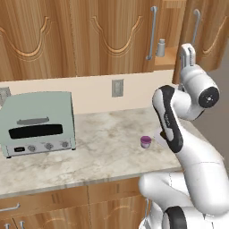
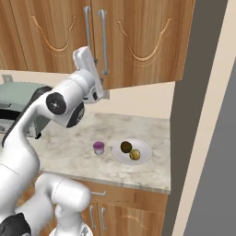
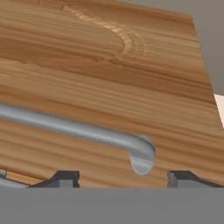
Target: Pick the avocado and bread from the counter and place them on the plate. Then pick the jam from the cabinet and place it next to the plate. Lastly close the cabinet door.
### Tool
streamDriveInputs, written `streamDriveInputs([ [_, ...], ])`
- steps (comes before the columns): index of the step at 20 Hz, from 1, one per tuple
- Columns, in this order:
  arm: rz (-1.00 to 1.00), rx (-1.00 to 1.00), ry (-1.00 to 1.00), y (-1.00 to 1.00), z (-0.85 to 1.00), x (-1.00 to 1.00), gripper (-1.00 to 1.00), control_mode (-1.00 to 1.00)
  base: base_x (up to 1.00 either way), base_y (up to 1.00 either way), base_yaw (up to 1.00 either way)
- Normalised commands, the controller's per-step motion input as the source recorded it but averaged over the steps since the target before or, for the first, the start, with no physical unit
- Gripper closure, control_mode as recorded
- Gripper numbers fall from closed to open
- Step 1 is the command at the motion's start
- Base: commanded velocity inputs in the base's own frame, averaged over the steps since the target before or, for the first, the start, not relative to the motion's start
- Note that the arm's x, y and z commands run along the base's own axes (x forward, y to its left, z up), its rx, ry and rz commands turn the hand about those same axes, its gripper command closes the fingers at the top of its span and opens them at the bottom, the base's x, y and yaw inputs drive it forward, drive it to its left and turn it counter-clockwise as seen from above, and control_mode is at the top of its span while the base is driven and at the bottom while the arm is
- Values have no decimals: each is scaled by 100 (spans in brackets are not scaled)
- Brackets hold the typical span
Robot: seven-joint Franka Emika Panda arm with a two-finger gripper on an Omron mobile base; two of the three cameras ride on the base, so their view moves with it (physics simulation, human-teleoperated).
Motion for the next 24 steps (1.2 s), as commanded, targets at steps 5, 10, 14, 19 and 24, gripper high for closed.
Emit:
streamDriveInputs([
  [5,9,18,15,-25,0,100,-100,-100,0,0,0],
  [10,15,24,20,-40,0,100,-100,-100,0,0,0],
  [14,15,24,19,-45,0,100,-100,-100,0,0,0],
  [19,11,18,17,-28,-2,100,-100,-100,0,0,0],
  [24,0,1,2,2,-11,44,-100,-100,0,0,0],
])
